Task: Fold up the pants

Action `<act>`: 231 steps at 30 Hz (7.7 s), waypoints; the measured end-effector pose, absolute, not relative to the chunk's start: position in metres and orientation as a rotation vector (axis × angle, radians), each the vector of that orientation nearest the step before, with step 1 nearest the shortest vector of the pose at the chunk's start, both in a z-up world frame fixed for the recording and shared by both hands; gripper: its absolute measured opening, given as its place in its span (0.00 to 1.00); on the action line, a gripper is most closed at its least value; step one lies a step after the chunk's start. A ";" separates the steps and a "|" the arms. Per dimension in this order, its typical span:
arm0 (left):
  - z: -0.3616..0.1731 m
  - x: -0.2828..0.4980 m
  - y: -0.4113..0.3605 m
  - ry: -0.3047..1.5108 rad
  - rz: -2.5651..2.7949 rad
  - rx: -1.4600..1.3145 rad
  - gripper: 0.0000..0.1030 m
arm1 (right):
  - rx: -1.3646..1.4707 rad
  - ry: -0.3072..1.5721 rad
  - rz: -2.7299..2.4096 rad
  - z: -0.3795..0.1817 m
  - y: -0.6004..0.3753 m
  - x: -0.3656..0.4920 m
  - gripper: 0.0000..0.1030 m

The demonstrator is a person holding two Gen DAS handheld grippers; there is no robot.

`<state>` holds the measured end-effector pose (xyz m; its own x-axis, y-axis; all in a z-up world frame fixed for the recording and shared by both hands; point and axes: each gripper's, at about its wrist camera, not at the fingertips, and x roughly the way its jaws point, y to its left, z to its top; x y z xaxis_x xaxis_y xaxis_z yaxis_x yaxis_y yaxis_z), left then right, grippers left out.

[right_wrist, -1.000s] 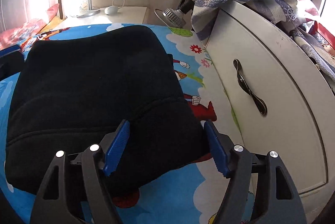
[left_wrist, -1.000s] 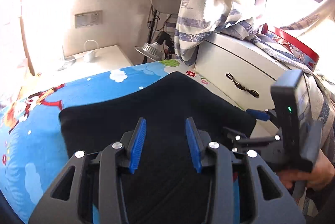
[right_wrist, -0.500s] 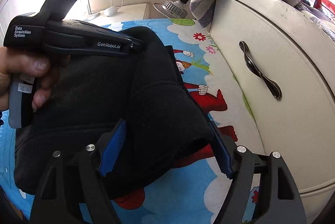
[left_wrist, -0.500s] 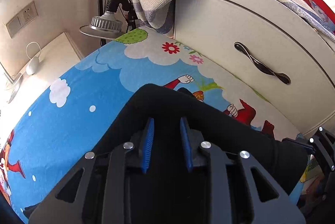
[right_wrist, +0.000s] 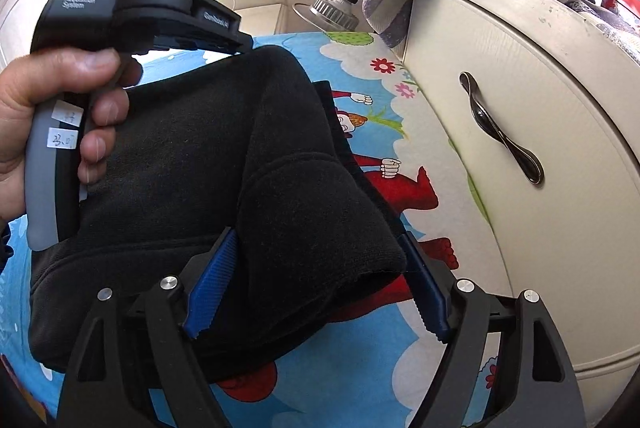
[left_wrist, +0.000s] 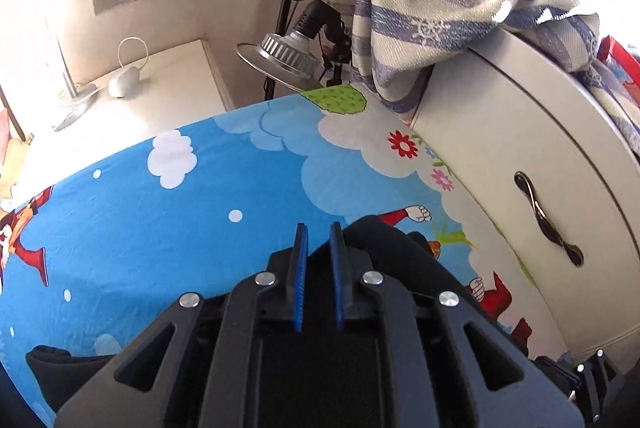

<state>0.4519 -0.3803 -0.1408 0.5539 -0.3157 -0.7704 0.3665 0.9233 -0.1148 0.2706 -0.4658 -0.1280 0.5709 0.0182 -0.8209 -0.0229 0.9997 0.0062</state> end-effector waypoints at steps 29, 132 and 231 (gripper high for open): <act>-0.160 0.211 -0.326 0.787 -0.360 -0.029 0.12 | -0.001 0.735 0.130 -0.055 -0.462 0.280 0.95; -0.174 0.171 -0.272 0.870 -0.302 -0.035 0.32 | -0.037 0.824 -0.037 -0.083 -0.482 0.242 0.85; -0.044 0.108 -0.255 0.782 -0.184 -0.137 0.98 | -0.039 0.759 -0.137 0.012 -0.457 0.113 0.89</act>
